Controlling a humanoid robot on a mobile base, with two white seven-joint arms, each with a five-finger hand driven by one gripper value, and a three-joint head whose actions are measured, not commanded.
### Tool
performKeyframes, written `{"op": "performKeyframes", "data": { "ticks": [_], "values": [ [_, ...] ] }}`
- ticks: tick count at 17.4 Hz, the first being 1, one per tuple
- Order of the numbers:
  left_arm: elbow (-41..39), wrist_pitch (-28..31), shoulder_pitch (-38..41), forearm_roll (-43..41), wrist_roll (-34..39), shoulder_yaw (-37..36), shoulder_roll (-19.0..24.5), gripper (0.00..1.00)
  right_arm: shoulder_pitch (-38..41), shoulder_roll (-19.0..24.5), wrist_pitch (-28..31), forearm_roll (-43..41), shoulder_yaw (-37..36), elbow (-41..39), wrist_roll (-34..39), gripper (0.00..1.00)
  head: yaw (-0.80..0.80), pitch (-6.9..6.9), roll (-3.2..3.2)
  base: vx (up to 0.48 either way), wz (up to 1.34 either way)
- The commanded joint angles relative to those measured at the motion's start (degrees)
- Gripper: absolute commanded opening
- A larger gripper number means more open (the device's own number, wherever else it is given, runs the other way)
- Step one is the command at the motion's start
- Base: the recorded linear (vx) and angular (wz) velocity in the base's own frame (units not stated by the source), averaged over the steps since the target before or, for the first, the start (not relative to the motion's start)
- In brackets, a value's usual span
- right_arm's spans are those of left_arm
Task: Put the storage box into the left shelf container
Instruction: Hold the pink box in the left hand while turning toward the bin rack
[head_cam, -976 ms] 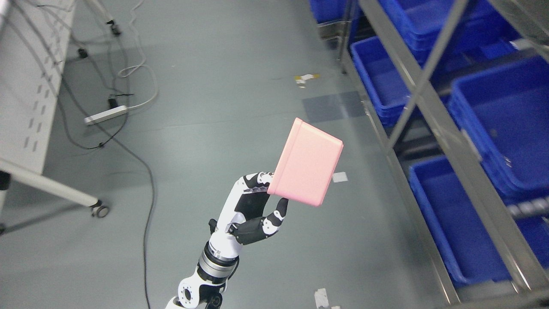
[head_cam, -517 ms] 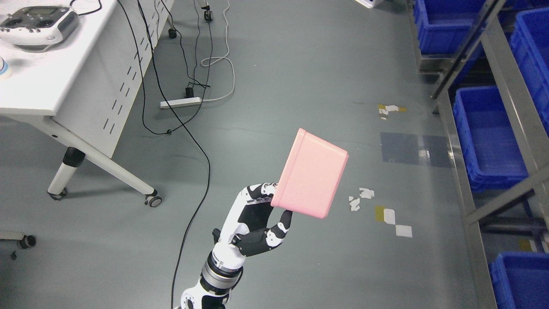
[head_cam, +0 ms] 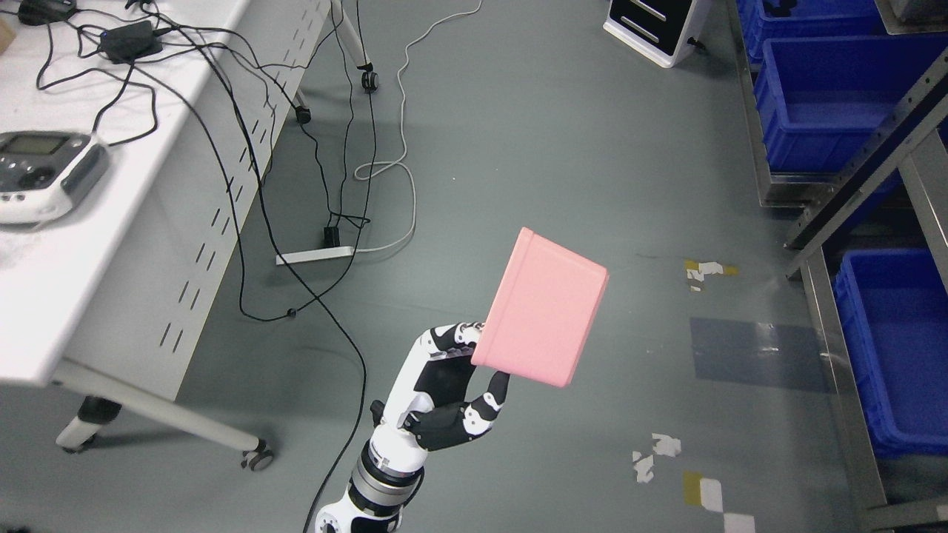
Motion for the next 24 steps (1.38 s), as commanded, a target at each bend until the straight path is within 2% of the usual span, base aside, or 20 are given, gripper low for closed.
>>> {"op": "performKeyframes", "data": {
  "ticks": [1, 14, 24],
  "values": [
    [-0.63, -0.04, 0.57, 0.03, -0.07, -1.03, 1.0, 0.01, 0.53, -1.0, -0.04, 0.09, -0.27, -1.0, -0.03, 1.0, 0.0, 0.0, 0.0, 0.545, -0.1],
    [-0.54, -0.04, 0.74, 0.03, -0.16, -3.31, 1.0, 0.01, 0.53, -1.0, -0.04, 0.09, -0.27, -1.0, -0.03, 1.0, 0.0, 0.0, 0.0, 0.549, -0.26],
    [-0.19, -0.04, 6.97, 0.03, -3.4, -5.6, 1.0, 0.02, 0.53, -1.0, -0.04, 0.09, -0.27, -1.0, -0.03, 1.0, 0.0, 0.02, 0.0, 0.364, -1.08]
  ]
}}
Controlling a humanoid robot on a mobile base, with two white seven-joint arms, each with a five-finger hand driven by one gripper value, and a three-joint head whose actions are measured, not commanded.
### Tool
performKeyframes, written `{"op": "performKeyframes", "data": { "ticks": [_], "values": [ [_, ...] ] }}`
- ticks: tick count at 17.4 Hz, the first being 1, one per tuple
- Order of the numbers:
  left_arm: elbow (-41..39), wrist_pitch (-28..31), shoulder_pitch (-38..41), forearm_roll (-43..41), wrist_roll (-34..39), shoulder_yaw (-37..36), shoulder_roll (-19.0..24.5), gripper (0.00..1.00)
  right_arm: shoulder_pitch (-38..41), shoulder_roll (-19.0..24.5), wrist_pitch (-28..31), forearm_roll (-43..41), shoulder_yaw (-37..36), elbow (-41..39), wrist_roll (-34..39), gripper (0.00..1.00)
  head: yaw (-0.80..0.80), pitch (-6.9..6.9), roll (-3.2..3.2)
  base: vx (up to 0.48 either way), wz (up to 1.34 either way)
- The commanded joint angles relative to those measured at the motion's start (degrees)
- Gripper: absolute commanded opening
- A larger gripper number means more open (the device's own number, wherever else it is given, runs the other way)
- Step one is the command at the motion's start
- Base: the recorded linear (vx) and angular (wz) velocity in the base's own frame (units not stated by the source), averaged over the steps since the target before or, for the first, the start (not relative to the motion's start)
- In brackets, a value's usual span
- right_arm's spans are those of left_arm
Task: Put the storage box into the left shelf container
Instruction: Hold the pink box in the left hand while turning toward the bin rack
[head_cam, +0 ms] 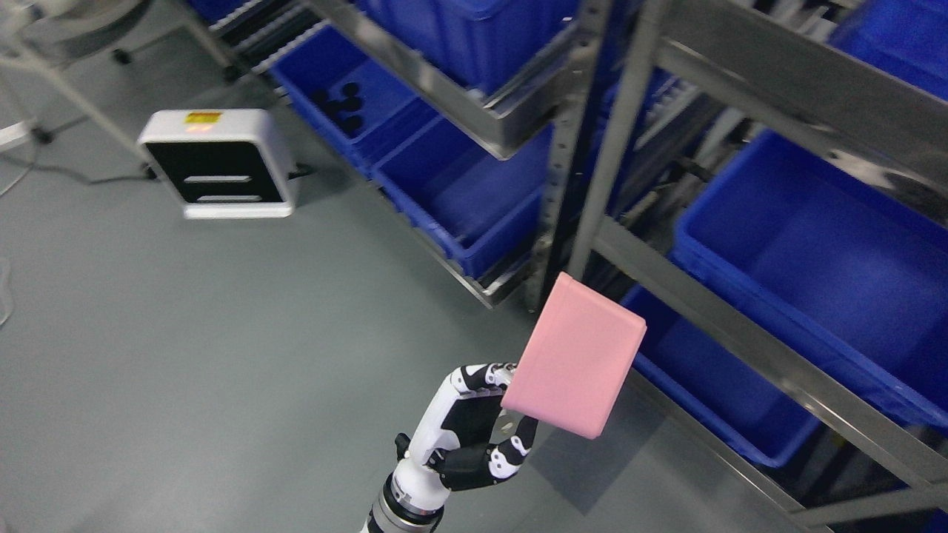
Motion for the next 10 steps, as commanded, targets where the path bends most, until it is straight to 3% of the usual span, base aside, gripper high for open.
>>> {"op": "performKeyframes", "data": {
  "ticks": [1, 6, 10],
  "values": [
    [0.22, -0.02, 4.5, 0.0, -2.93, -1.68, 1.0, 0.02, 0.51, -1.0, -0.16, 0.09, -0.27, -1.0, -0.03, 1.0, 0.0, 0.0, 0.0, 0.275, -1.37],
    [0.22, -0.02, 8.38, -0.09, -5.41, -0.54, 2.19, 0.02, 0.51, -1.0, -0.16, 0.09, -0.27, -1.0, -0.03, 1.0, 0.0, 0.0, 0.0, 0.221, -1.24],
    [0.22, -0.02, 9.17, -0.09, -5.41, 7.18, 5.26, 0.02, 0.51, -1.0, -0.16, 0.09, -0.27, -1.0, -0.03, 1.0, 0.0, 0.0, 0.0, 0.171, -1.05]
  ]
}}
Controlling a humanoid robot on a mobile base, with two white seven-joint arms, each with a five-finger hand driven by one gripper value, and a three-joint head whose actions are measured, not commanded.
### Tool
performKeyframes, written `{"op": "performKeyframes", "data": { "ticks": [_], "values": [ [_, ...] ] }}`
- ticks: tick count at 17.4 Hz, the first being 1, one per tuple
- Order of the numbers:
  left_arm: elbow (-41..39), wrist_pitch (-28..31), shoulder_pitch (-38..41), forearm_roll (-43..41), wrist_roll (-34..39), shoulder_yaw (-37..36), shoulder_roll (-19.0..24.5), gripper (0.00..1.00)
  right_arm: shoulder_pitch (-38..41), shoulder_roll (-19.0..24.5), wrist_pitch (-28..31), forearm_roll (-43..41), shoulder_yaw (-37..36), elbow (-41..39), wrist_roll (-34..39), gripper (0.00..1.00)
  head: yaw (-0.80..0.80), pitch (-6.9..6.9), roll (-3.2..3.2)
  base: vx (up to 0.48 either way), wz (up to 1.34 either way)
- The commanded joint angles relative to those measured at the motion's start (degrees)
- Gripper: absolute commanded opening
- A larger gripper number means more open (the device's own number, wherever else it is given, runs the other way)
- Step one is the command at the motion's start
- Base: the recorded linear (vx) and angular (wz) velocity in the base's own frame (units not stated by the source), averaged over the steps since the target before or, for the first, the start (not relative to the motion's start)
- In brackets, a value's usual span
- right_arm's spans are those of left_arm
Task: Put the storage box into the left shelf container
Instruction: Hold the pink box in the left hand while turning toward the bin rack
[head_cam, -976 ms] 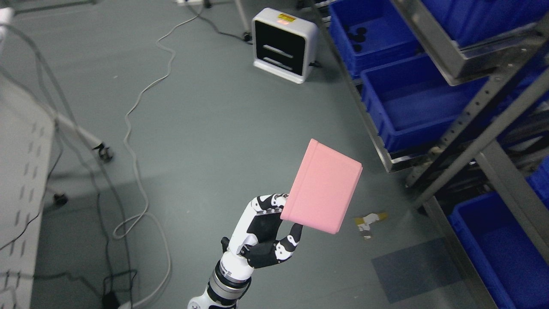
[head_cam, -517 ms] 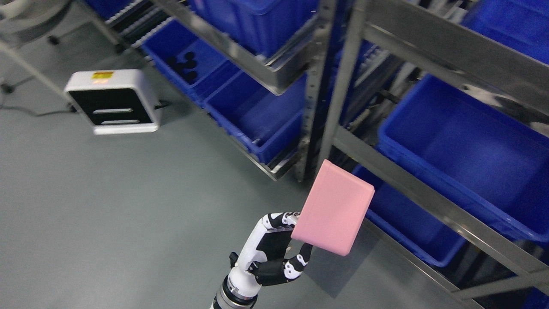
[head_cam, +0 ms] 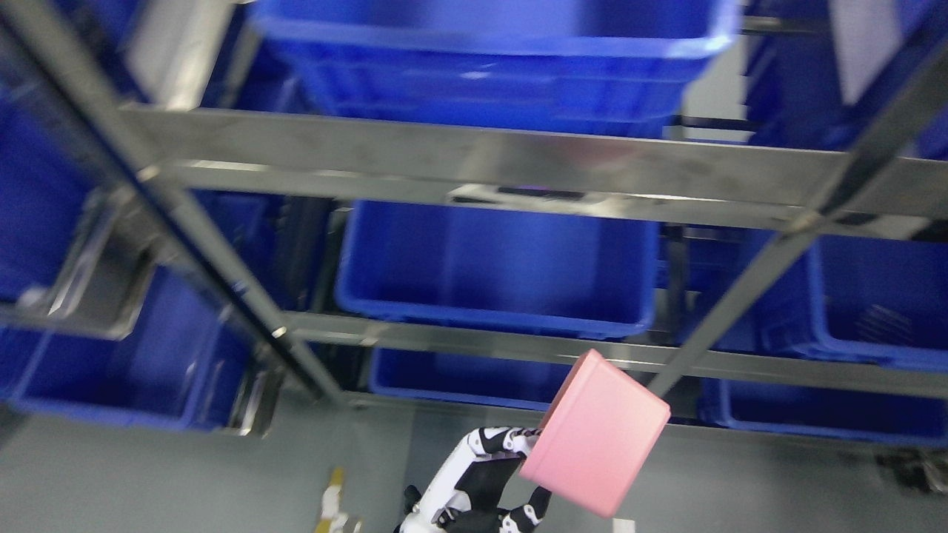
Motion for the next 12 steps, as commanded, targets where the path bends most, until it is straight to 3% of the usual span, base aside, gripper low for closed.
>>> {"op": "performKeyframes", "data": {
  "ticks": [1, 7, 9, 12],
  "values": [
    [0.08, -0.02, 2.16, -0.06, -0.38, 10.23, 6.0, 0.02, 0.51, -1.0, 0.03, 0.09, -0.26, -1.0, -0.01, 1.0, 0.0, 0.0, 0.0, 0.168, -0.86],
    [1.22, -0.02, -0.56, -0.49, -0.47, 26.6, 15.32, 0.02, 0.51, -1.0, 0.03, 0.09, -0.26, -1.0, -0.01, 1.0, 0.0, -0.01, 0.0, 0.139, -0.66],
    [2.1, -0.02, -1.53, -1.2, -0.47, 31.07, 15.42, 0.02, 0.51, -1.0, 0.03, 0.09, -0.26, -1.0, -0.01, 1.0, 0.0, -0.02, 0.0, 0.101, -0.44],
    [3.76, 8.13, -4.94, -1.29, -0.38, 37.41, 14.98, 0.02, 0.51, -1.0, 0.03, 0.09, -0.26, -1.0, -0.01, 1.0, 0.0, -0.02, 0.0, 0.078, -0.33]
  ]
}}
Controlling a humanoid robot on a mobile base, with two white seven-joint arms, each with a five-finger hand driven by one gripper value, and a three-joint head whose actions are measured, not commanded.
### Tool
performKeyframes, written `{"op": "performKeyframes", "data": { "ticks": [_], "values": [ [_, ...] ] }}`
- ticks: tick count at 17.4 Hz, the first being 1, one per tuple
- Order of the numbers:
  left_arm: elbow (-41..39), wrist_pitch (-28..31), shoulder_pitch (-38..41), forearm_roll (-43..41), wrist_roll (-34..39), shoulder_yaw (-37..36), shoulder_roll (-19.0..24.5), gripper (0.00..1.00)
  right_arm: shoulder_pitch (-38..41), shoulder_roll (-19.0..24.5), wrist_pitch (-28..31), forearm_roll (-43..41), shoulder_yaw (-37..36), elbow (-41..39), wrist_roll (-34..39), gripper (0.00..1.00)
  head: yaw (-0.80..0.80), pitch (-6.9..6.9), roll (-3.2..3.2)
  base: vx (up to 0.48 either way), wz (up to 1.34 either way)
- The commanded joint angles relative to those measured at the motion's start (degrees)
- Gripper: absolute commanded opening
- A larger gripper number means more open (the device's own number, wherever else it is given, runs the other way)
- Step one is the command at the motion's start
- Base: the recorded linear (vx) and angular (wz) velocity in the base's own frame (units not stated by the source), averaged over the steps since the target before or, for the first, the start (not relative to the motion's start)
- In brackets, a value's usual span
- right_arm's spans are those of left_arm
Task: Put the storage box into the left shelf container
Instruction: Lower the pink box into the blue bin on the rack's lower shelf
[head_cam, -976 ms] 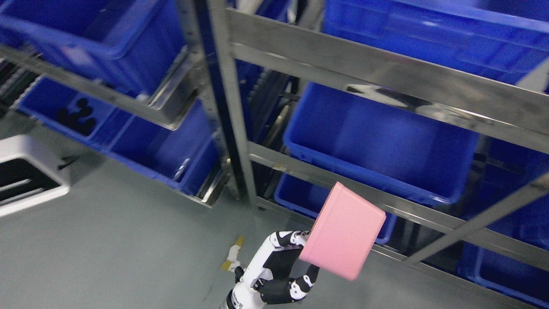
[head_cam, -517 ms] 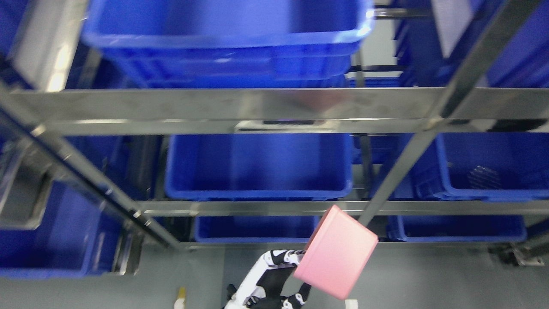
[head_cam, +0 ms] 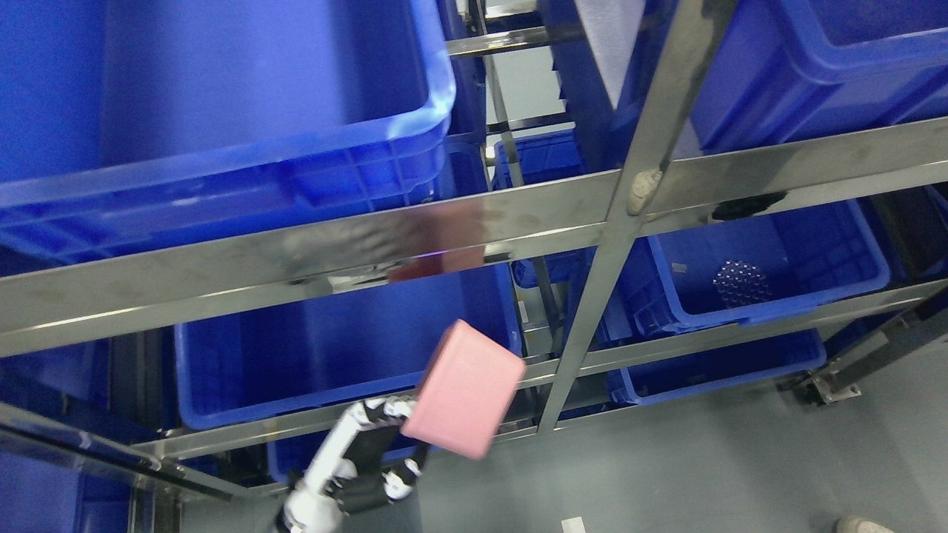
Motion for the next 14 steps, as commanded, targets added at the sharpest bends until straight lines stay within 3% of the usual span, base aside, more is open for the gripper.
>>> {"op": "performKeyframes", "data": {
  "ticks": [1, 7, 10, 14],
  "values": [
    [4.65, 8.37, -5.79, -0.92, 0.16, 21.49, 6.17, 0.02, 0.53, -1.0, 0.06, 0.09, -0.26, -1.0, 0.0, 1.0, 0.0, 0.0, 0.0, 0.051, -0.2],
    [19.94, 9.89, -22.22, -18.11, -1.25, 22.39, 5.73, 0.03, 0.53, -1.0, 0.06, 0.09, -0.26, -1.0, 0.0, 1.0, 0.0, -0.01, 0.0, 0.022, -0.08],
    [27.06, 8.4, -27.77, -33.83, -1.86, 21.33, 1.7, 0.04, 0.53, -1.0, 0.06, 0.09, -0.26, -1.0, 0.0, 1.0, 0.0, -0.01, 0.0, -0.007, 0.03],
    [35.33, 1.21, -30.69, -49.67, -3.35, 21.59, -3.84, 0.04, 0.53, -1.0, 0.06, 0.09, -0.26, -1.0, 0.0, 1.0, 0.0, -0.01, 0.0, -0.004, 0.01]
  ]
}}
